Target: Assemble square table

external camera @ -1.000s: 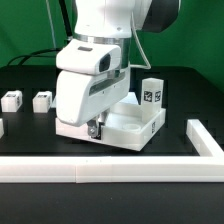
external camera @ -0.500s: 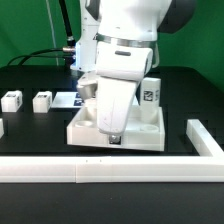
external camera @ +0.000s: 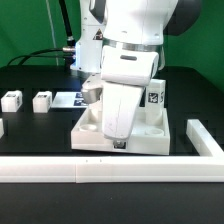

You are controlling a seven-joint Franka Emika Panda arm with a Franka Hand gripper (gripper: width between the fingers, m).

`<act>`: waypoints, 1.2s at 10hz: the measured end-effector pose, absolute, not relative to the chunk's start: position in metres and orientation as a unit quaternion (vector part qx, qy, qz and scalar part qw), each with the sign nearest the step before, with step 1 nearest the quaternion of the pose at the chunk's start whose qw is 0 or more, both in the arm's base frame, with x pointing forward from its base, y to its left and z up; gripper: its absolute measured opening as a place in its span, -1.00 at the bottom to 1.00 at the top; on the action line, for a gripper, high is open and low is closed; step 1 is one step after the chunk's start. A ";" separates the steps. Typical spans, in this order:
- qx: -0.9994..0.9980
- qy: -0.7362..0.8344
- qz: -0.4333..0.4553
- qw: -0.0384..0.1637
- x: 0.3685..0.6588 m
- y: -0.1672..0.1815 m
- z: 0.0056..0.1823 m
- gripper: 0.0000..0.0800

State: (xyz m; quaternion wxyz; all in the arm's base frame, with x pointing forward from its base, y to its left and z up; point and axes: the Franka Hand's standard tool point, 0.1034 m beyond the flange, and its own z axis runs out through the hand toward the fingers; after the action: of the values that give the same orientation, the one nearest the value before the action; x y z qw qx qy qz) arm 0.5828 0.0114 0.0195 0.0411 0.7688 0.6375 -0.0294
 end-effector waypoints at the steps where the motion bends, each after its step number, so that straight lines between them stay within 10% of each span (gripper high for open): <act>1: 0.768 0.638 -0.029 0.041 0.583 0.014 0.019 -0.85; 12: 0.732 0.679 -0.036 0.028 0.619 0.052 0.020 -0.85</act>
Offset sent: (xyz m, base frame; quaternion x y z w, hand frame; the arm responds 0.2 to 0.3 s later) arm 0.0436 0.0382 -0.0007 0.0223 0.0159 -0.0972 0.9949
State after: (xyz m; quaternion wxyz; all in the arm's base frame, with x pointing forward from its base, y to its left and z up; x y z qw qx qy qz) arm 0.6186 0.0522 0.0198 0.0279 0.7324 0.6794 -0.0358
